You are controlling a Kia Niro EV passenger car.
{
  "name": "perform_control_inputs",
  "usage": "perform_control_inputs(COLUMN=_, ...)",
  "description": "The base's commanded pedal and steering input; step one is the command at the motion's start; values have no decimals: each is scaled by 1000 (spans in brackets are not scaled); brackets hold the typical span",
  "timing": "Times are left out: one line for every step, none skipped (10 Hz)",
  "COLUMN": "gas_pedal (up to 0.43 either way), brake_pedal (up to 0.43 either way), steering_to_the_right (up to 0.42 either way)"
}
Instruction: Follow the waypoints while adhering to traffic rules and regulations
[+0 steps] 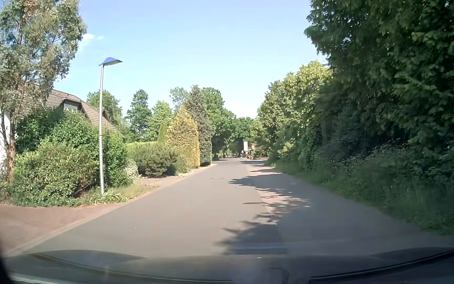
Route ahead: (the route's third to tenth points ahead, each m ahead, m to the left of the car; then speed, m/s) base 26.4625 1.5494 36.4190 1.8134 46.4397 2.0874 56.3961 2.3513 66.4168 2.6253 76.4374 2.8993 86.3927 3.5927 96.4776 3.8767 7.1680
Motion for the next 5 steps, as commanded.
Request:
perform_control_inputs(gas_pedal=150, brake_pedal=6, steering_to_the_right=-22)
perform_control_inputs(gas_pedal=150, brake_pedal=6, steering_to_the_right=-18)
perform_control_inputs(gas_pedal=150, brake_pedal=6, steering_to_the_right=-15)
perform_control_inputs(gas_pedal=150, brake_pedal=6, steering_to_the_right=-13)
perform_control_inputs(gas_pedal=150, brake_pedal=6, steering_to_the_right=-13)
